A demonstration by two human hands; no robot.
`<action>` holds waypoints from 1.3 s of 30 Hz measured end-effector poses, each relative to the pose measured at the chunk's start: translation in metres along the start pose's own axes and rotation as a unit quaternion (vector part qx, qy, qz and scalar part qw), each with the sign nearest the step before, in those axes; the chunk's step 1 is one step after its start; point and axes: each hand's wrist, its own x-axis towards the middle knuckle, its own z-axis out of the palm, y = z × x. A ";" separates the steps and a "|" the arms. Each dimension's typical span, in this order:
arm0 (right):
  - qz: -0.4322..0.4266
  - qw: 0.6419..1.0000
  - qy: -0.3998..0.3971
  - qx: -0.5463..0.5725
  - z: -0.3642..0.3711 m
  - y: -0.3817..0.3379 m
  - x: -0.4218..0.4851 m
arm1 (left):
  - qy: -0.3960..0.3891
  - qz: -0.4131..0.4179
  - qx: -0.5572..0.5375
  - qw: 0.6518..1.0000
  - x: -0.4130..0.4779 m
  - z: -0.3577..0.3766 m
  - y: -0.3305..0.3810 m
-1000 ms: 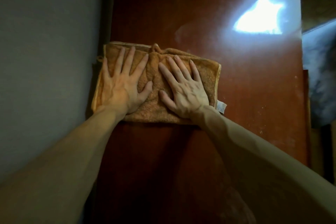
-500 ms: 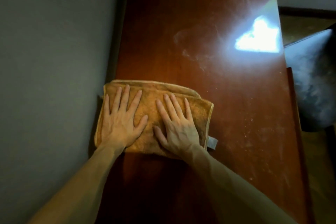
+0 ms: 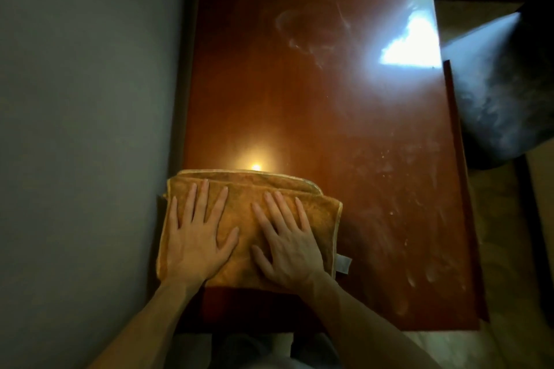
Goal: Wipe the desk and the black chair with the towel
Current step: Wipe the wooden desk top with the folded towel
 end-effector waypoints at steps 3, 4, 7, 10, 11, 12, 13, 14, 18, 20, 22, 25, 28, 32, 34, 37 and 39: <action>-0.006 1.000 -0.022 0.003 0.006 -0.006 -0.019 | -0.002 -0.012 -0.006 1.000 -0.027 0.004 0.005; -0.008 1.000 -0.028 0.004 0.008 -0.008 -0.025 | -0.002 -0.014 -0.005 1.000 -0.036 0.004 0.007; -0.013 1.000 -0.023 0.011 0.017 -0.015 -0.041 | -0.003 -0.020 -0.010 1.000 -0.058 0.007 0.010; -0.009 1.000 -0.022 0.017 0.028 -0.022 -0.057 | -0.013 -0.026 -0.011 1.000 -0.077 0.012 0.013; -0.008 1.000 -0.023 0.019 0.030 -0.024 -0.061 | -0.013 -0.025 -0.012 1.000 -0.081 0.014 0.013; -0.009 1.000 -0.023 0.018 0.031 -0.024 -0.064 | -0.012 -0.023 -0.012 1.000 -0.084 0.014 0.014; -0.012 1.000 -0.023 0.014 0.032 -0.026 -0.067 | -0.008 -0.023 -0.013 1.000 -0.087 0.015 0.014; -0.017 1.000 -0.023 0.006 0.032 -0.026 -0.069 | -0.001 -0.026 -0.013 1.000 -0.090 0.016 0.016; -0.029 0.999 -0.022 -0.007 0.032 -0.024 -0.073 | 0.015 -0.037 -0.026 0.999 -0.100 0.017 0.023; -0.038 0.999 -0.019 -0.006 0.033 -0.022 -0.077 | 0.017 -0.048 -0.022 0.998 -0.107 0.018 0.028; -0.043 0.999 -0.012 0.007 0.034 -0.019 -0.084 | 0.020 -0.055 -0.027 0.998 -0.114 0.019 0.035; -0.057 0.998 -0.008 0.015 0.033 -0.013 -0.093 | 0.014 -0.070 -0.025 0.997 -0.124 0.020 0.045; -0.055 0.998 -0.001 0.023 0.039 -0.009 -0.107 | 0.009 -0.077 -0.025 0.997 -0.134 0.023 0.057; -0.050 0.999 0.003 0.008 0.037 0.010 -0.133 | 0.013 -0.059 -0.032 0.998 -0.140 0.026 0.076; -0.040 0.999 0.019 0.007 0.035 0.034 -0.157 | 0.000 -0.027 -0.022 0.999 -0.139 0.028 0.100; -0.030 0.998 0.040 0.023 0.029 0.068 -0.189 | -0.009 -0.031 -0.041 0.999 -0.137 0.032 0.151; -0.029 0.999 0.031 0.004 0.027 0.081 -0.192 | -0.021 -0.050 -0.053 0.997 -0.133 0.033 0.170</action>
